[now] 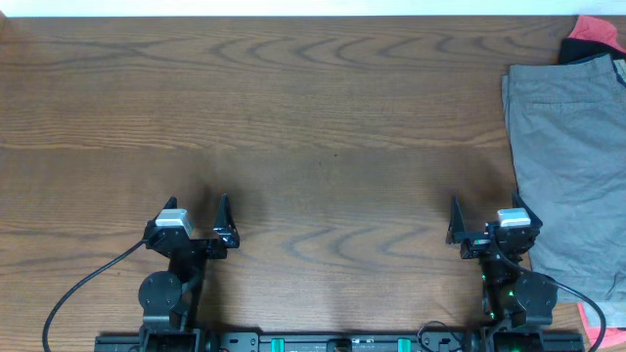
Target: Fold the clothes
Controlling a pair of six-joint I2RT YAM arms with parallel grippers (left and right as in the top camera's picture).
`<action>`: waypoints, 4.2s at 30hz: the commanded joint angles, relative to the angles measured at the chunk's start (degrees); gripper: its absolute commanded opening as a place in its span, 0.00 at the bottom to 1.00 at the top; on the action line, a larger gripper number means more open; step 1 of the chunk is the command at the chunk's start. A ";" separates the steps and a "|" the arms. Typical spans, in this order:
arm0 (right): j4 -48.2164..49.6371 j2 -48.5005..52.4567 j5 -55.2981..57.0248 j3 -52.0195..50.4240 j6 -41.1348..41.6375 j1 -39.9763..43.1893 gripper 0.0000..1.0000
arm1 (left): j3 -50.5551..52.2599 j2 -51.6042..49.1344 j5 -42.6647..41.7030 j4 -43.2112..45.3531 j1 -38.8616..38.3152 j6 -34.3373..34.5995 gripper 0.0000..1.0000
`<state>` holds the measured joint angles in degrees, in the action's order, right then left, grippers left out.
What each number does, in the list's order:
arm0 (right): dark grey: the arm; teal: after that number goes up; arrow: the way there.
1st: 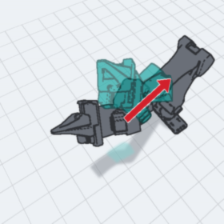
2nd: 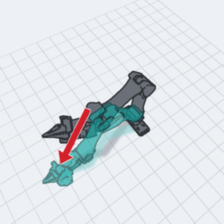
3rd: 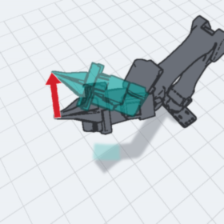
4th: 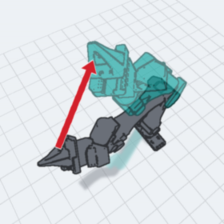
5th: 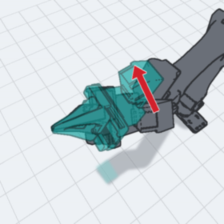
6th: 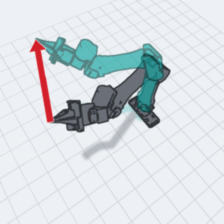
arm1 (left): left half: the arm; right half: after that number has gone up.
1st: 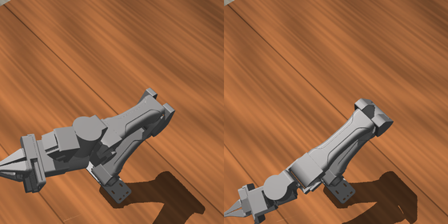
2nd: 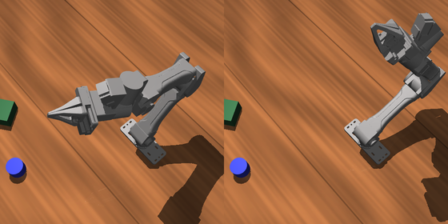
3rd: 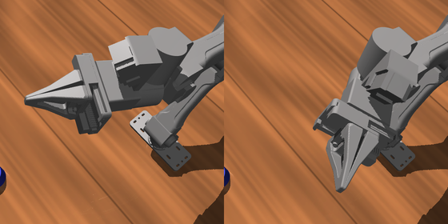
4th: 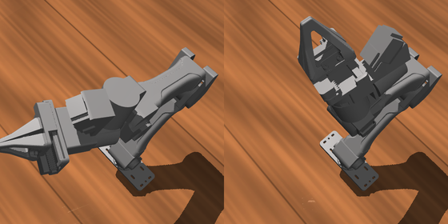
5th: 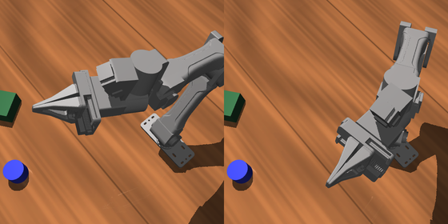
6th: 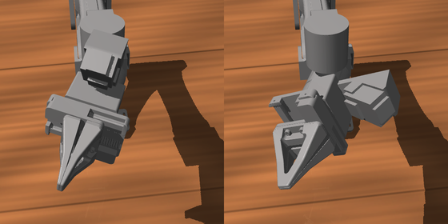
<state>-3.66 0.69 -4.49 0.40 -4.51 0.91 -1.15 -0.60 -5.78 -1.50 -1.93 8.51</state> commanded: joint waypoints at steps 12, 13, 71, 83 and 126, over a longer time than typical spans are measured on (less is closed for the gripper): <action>-0.24 -0.31 -0.04 -0.09 -0.70 0.20 0.99 | 0.92 0.37 -0.59 -2.01 0.20 -0.98 0.98; -0.24 -0.31 -0.04 -0.09 -0.70 0.20 0.99 | 0.92 0.37 -0.59 -2.01 0.20 -0.98 0.98; 1.11 -0.28 -43.78 -0.09 51.60 0.15 0.99 | 0.92 0.37 -0.59 -2.01 0.20 -0.98 0.98; 18.08 3.65 -23.93 8.66 44.09 0.22 0.99 | 0.92 0.37 -0.59 -2.01 0.20 -0.98 0.98; -23.58 126.66 40.35 95.60 -3.96 1.53 0.94 | 0.92 0.37 -0.59 -2.01 0.20 -0.98 0.98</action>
<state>-27.57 125.86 33.69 94.98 -7.86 1.08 -1.17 -0.60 -5.76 -1.52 -1.93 8.51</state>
